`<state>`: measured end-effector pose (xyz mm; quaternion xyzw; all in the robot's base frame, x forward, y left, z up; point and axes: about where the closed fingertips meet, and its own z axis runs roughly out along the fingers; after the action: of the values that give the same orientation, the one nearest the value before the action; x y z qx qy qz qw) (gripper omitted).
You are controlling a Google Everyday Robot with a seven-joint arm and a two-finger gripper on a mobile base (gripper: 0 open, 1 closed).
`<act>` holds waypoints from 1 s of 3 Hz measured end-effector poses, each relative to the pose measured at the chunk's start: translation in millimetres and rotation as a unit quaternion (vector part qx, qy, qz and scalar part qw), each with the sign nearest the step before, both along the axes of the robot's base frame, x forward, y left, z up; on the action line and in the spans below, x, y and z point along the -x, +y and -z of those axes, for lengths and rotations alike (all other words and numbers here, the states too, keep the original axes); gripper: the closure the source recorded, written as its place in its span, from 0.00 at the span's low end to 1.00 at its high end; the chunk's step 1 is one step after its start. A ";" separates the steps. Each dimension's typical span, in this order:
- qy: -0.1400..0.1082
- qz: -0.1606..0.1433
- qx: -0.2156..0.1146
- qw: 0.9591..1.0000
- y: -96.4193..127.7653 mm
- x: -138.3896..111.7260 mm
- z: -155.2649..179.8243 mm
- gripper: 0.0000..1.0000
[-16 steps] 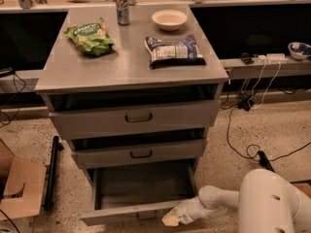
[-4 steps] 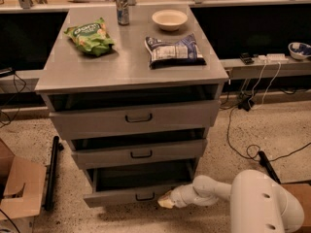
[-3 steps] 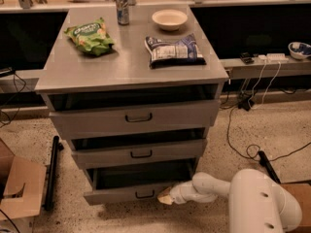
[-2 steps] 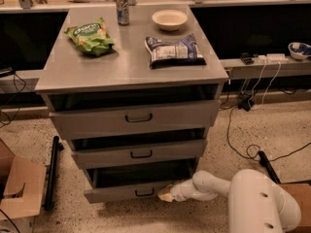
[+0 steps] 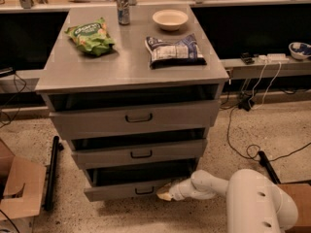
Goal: Close bottom drawer
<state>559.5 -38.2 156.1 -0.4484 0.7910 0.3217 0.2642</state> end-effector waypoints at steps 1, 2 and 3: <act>-0.011 -0.001 0.002 1.000 3.0 -9.8 1.3 0.86; -0.011 -0.001 0.002 1.000 3.0 -9.7 1.3 0.62; -0.035 0.000 0.009 0.999 4.8 -26.8 -3.0 0.32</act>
Offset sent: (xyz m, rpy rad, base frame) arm 0.1906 0.0266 0.0057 -0.0793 -0.3584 -0.0141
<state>586.3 -33.5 159.1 -0.4615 0.7841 0.2984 0.2883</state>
